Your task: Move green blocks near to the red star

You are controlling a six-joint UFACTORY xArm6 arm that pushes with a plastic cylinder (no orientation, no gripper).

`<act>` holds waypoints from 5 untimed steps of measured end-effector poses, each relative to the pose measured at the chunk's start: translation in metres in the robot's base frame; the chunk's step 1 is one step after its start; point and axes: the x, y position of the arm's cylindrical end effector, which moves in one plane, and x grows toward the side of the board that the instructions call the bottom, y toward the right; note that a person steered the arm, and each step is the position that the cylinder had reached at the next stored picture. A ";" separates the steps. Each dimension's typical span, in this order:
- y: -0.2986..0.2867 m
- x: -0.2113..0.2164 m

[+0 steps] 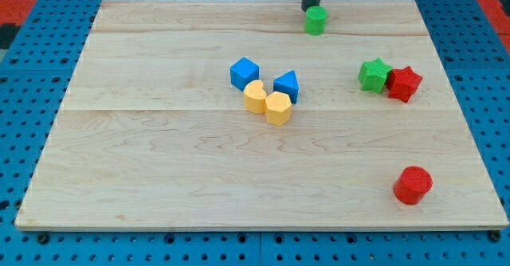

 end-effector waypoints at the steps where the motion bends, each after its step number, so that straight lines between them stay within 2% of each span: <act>1: -0.002 0.031; 2: -0.059 0.026; 5: 0.057 0.080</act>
